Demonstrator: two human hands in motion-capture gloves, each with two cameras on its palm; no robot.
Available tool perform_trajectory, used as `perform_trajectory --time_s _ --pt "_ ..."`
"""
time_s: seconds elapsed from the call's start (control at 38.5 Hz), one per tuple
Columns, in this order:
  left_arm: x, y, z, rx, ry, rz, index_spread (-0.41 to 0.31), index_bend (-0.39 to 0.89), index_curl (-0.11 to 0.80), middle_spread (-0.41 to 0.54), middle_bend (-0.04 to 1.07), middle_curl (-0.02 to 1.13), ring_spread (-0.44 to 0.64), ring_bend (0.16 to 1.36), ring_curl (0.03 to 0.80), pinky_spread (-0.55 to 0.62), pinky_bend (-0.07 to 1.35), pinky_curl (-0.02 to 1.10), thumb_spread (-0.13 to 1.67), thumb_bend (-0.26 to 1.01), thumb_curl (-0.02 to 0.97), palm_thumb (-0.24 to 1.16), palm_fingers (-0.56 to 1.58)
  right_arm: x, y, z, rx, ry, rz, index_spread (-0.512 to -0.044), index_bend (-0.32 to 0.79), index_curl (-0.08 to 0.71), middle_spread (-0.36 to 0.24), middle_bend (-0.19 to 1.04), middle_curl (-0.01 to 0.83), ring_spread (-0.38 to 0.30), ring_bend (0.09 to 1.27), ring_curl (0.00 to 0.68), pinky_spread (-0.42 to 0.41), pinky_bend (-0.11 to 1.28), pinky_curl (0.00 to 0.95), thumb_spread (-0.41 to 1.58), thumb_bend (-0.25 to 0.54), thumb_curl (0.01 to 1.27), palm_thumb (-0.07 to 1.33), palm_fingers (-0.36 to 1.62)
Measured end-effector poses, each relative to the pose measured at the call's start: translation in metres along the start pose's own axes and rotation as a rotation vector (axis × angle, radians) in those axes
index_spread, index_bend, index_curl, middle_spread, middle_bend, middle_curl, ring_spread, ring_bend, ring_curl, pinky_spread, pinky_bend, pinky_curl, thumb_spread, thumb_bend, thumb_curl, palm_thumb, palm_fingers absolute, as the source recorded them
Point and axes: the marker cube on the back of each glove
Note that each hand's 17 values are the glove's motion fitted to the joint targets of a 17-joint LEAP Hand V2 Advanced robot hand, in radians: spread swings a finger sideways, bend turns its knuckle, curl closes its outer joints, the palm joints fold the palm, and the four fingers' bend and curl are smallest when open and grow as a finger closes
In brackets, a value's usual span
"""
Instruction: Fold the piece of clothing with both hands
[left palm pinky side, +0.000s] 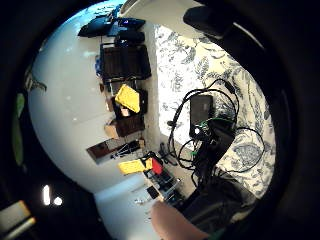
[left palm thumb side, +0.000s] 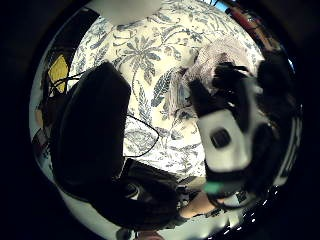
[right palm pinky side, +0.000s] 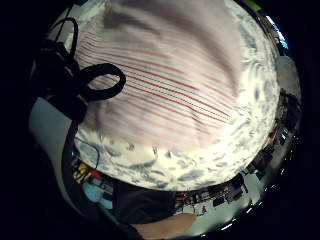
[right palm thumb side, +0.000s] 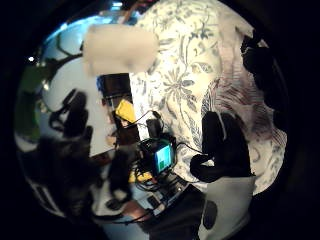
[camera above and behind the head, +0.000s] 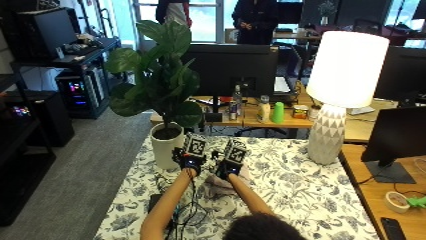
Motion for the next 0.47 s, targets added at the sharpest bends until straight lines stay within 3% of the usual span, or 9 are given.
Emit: perform_trajectory --time_s 0.08,0.23,0.47 --pt "0.000 0.005 0.000 -0.002 0.020 0.001 0.072 0.09 0.251 0.341 0.16 0.25 0.41 0.69 0.317 0.40 0.70 0.39 1.36 0.01 0.201 0.16 -0.02 -0.002 0.010 -0.026 0.072 0.077 0.040 -0.210 0.06 0.276 -0.109 0.27 0.475 -0.148 0.60 0.436 -0.223 0.69 0.423 0.88 -0.028 0.56 0.88 1.01" --pt "0.010 0.000 -0.005 0.053 0.124 0.044 0.090 0.10 0.228 0.359 0.17 0.24 0.42 0.72 0.310 0.40 0.72 0.38 1.34 -0.01 0.196 0.15 -0.03 0.005 -0.012 -0.094 0.216 0.140 -0.144 -0.207 0.07 0.252 -0.087 0.26 0.469 -0.128 0.55 0.418 -0.159 0.65 0.401 1.00 -0.013 0.53 0.87 0.99" --pt "0.014 0.027 -0.026 0.144 0.306 0.109 0.091 0.11 0.214 0.352 0.18 0.25 0.41 0.75 0.312 0.38 0.72 0.37 1.32 -0.01 0.195 0.14 -0.01 0.037 -0.011 -0.142 0.328 0.234 -0.065 -0.205 0.08 0.236 -0.076 0.25 0.463 -0.115 0.52 0.408 -0.101 0.59 0.376 1.10 -0.011 0.51 0.89 0.97"
